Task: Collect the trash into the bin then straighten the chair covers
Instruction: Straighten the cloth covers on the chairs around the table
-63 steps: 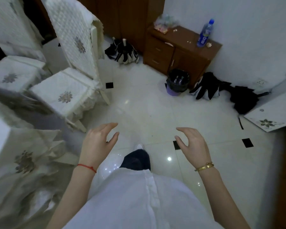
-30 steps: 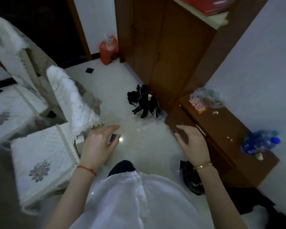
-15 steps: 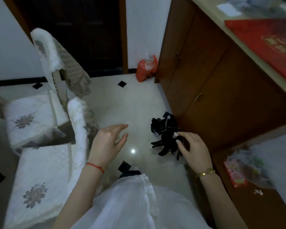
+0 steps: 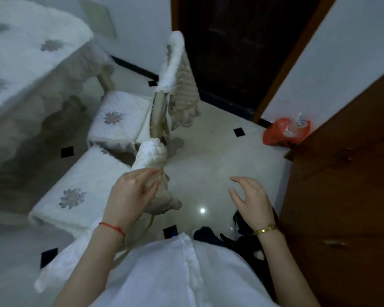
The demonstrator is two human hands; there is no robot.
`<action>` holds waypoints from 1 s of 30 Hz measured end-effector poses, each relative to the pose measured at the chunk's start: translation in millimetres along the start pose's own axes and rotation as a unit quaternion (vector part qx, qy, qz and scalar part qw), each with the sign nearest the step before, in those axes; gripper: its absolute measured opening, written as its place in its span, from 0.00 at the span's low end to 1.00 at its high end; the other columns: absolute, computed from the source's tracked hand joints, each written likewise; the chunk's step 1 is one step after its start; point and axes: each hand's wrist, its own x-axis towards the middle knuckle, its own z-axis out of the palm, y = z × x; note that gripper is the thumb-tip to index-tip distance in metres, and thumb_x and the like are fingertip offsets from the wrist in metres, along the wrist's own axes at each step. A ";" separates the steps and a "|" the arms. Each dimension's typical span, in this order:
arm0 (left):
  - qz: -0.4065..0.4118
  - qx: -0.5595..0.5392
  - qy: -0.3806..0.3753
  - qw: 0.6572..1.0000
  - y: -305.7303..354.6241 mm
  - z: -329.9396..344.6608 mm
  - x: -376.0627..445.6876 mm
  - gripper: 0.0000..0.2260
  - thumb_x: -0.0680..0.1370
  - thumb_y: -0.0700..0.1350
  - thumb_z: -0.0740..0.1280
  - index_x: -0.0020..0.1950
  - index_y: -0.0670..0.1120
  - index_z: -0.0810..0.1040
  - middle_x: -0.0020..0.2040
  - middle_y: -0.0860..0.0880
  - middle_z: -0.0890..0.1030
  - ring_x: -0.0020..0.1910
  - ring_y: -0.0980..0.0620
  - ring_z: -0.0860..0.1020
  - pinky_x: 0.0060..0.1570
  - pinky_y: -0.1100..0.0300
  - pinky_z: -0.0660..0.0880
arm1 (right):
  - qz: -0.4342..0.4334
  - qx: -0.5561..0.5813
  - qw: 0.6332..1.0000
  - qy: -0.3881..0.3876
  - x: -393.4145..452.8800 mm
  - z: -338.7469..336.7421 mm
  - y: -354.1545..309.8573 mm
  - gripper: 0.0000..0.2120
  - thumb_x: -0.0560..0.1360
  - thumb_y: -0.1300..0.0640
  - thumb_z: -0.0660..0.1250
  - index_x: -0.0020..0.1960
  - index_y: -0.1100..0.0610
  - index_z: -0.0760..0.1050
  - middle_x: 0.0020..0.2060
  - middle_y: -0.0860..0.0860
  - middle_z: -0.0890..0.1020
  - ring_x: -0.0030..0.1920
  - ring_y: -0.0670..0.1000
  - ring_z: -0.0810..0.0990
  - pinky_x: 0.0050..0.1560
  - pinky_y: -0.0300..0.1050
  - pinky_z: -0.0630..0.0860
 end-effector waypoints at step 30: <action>-0.424 -0.020 0.134 0.896 -37.7 15.8 -101.5 0.26 0.67 0.59 0.76 0.63 0.53 0.79 0.57 0.54 0.82 0.55 0.54 0.78 0.58 0.57 0.73 | -0.511 0.062 0.745 -0.423 167.5 158.2 -161.4 0.29 0.65 0.36 0.71 0.62 0.49 0.74 0.55 0.45 0.79 0.58 0.47 0.75 0.63 0.49 0.69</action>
